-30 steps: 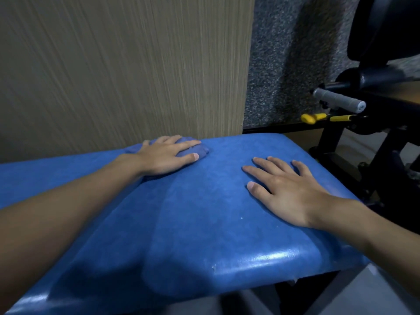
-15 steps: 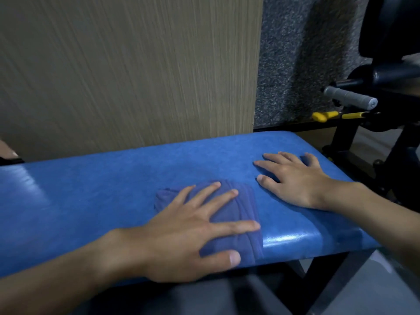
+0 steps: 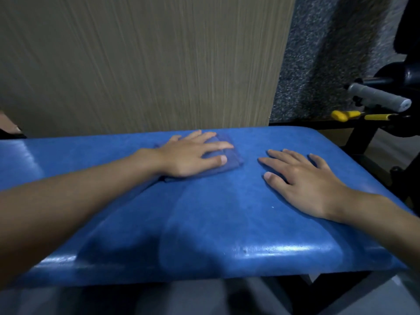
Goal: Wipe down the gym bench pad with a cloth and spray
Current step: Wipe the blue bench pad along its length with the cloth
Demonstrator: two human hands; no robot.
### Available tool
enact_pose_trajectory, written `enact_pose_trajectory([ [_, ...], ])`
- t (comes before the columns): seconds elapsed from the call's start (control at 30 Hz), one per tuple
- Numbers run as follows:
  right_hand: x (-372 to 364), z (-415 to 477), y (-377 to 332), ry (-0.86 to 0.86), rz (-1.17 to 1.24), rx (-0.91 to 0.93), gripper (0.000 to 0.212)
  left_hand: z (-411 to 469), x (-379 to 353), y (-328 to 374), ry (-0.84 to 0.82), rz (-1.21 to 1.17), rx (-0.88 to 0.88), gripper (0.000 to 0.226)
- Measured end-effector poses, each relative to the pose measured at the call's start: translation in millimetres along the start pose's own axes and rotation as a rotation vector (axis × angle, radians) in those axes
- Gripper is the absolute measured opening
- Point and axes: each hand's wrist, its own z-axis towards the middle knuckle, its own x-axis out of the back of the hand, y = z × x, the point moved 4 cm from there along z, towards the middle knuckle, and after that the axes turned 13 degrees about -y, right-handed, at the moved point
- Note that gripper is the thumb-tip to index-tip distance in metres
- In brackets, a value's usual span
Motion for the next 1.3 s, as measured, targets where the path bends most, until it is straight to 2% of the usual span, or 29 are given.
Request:
enact_pose_trajectory([
  [0.13, 0, -2, -2, -0.002, 0.003, -0.001, 0.053, 31, 16, -44, 0.038, -0.093, 0.2, 0.07],
  [0.23, -1, -3, -2, -0.011, -0.011, -0.011, 0.054, 30, 12, -43, 0.009, -0.087, 0.215, 0.073],
  [0.43, -2, -2, -3, -0.009, -0.011, -0.017, 0.055, -24, -8, 1, -0.032, -0.05, 0.06, 0.075],
  [0.53, -2, -2, -2, 0.0, -0.015, -0.023, 0.054, -67, -22, 38, -0.043, 0.056, -0.054, 0.074],
  [0.67, -1, -4, -4, 0.0, -0.024, -0.023, 0.053, -121, -39, 79, -0.037, 0.16, -0.215, 0.063],
  [0.73, 3, -5, -7, 0.017, -0.058, -0.034, 0.05, -131, -42, 85, -0.036, 0.161, -0.236, 0.059],
  [0.87, 12, -3, -20, 0.099, 0.065, 0.03, 0.046, -114, -36, 72, -0.042, 0.112, -0.205, 0.061],
  [0.93, 7, 0, -27, 0.067, 0.066, 0.062, 0.048, -94, -31, 56, -0.026, 0.105, -0.177, 0.063],
  [1.1, -6, 5, -29, 0.0, -0.006, 0.062, 0.053, -34, -11, -9, 0.001, -0.013, 0.003, 0.073],
  [1.3, -7, 4, -29, -0.011, -0.004, 0.062, 0.056, 11, 11, -78, 0.026, -0.118, 0.233, 0.066],
])
